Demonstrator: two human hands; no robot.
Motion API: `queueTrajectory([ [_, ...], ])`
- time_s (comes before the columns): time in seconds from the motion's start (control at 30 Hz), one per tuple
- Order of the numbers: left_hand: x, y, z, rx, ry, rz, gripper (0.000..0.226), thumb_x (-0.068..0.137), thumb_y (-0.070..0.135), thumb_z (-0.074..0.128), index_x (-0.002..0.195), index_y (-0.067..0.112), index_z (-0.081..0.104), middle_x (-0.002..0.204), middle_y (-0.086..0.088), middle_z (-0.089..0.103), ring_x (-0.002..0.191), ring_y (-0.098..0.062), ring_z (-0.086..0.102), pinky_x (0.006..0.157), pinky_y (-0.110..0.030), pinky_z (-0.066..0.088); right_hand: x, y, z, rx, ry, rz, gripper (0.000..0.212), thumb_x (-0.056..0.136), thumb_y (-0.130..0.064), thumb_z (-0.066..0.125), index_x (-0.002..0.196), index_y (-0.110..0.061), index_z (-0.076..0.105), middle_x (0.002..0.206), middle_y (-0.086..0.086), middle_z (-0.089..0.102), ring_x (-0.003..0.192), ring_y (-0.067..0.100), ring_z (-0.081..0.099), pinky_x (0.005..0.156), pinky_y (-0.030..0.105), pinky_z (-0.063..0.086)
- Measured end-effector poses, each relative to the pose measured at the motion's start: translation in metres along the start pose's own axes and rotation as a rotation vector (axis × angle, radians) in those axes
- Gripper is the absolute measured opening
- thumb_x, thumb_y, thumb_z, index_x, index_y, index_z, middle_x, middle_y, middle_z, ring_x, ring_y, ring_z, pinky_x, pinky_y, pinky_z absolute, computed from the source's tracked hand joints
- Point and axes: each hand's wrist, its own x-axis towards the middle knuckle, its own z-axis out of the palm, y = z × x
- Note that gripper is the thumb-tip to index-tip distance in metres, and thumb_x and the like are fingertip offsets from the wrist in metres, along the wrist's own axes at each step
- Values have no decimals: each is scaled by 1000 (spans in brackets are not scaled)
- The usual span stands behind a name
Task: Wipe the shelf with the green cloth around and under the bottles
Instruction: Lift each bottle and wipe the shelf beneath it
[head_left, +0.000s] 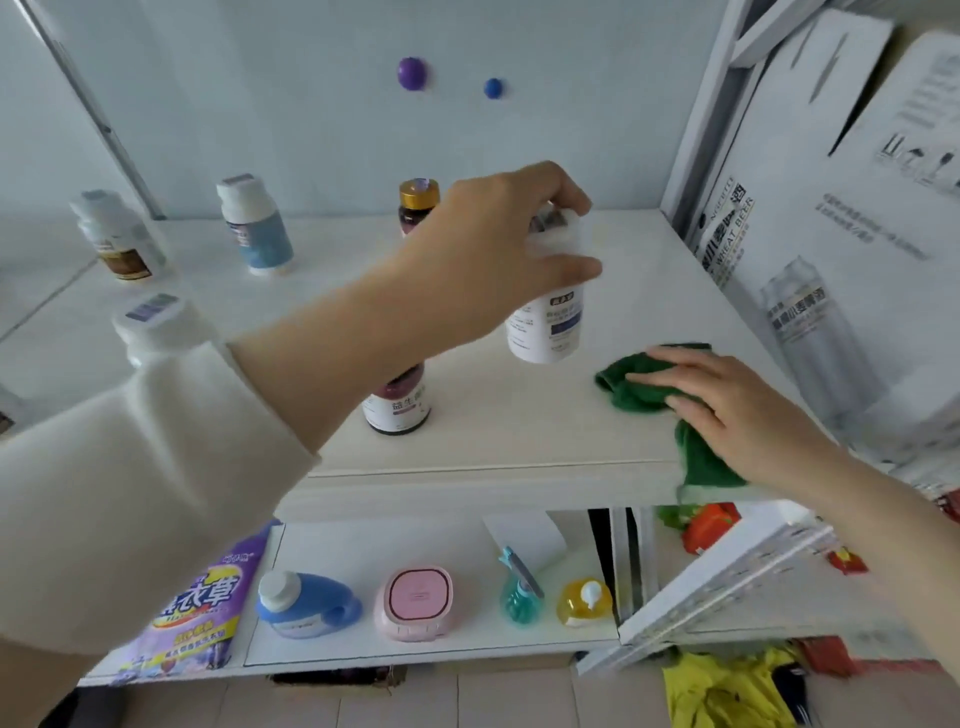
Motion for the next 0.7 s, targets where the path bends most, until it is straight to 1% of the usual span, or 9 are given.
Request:
queueTrajectory([
  [0.07,-2,-1,17,-28,-51,-16,41,81,37,62,120,27,53,100,10,55,80,-4,49,65,0,34,10,25,-4,-60,102,210,38,97,-19,36,132,-26,47,145,-2,37,131,20,34,106,32,28],
  [0.17,-3,-3,34,-81,-108,-41,40,81,36,63,119,28,53,116,5,60,97,-11,55,80,-17,41,28,29,1,-109,188,371,39,98,-20,31,136,-23,41,145,4,35,131,25,31,100,38,35],
  [0.23,-2,-6,41,-76,-128,-52,40,80,37,63,118,30,54,119,3,60,103,-15,57,87,-26,43,27,18,5,-96,214,369,39,98,-20,31,136,-25,41,146,2,35,131,24,31,99,38,35],
  [0.3,1,-9,46,-63,-136,-60,40,80,36,64,118,29,54,120,1,60,105,-17,57,91,-31,45,13,3,9,-75,194,296,39,98,-21,32,135,-28,43,148,-3,34,133,20,30,101,35,34],
  [0.4,3,-13,52,-62,-150,-71,40,80,36,64,118,29,54,120,0,60,106,-19,57,92,-33,45,-21,-20,12,-72,123,96,38,98,-23,32,133,-34,43,147,-13,31,135,11,26,102,25,29],
  [0.47,4,-12,58,-73,-155,-68,39,80,37,64,117,30,54,119,0,60,104,-19,57,92,-34,46,-37,-19,6,-34,73,23,38,98,-22,34,133,-34,42,147,-15,30,135,8,25,100,17,22],
  [0.53,4,-11,63,-80,-158,-60,39,79,38,65,115,32,54,118,2,61,103,-19,58,92,-38,47,-38,-4,-3,-9,48,103,38,98,-22,34,134,-31,42,149,-12,29,136,10,25,104,20,22],
  [0.63,4,-10,67,-73,-149,-57,39,79,38,65,115,33,54,118,4,60,103,-20,57,93,-41,47,-17,21,-9,-61,119,335,39,99,-21,31,137,-24,39,148,0,31,135,19,27,107,31,25],
  [0.7,5,-10,68,-59,-145,-67,40,79,38,65,117,33,53,119,4,59,104,-21,56,92,-40,46,2,25,-7,-112,143,420,41,99,-22,28,139,-22,35,148,7,30,134,25,26,107,36,26],
])
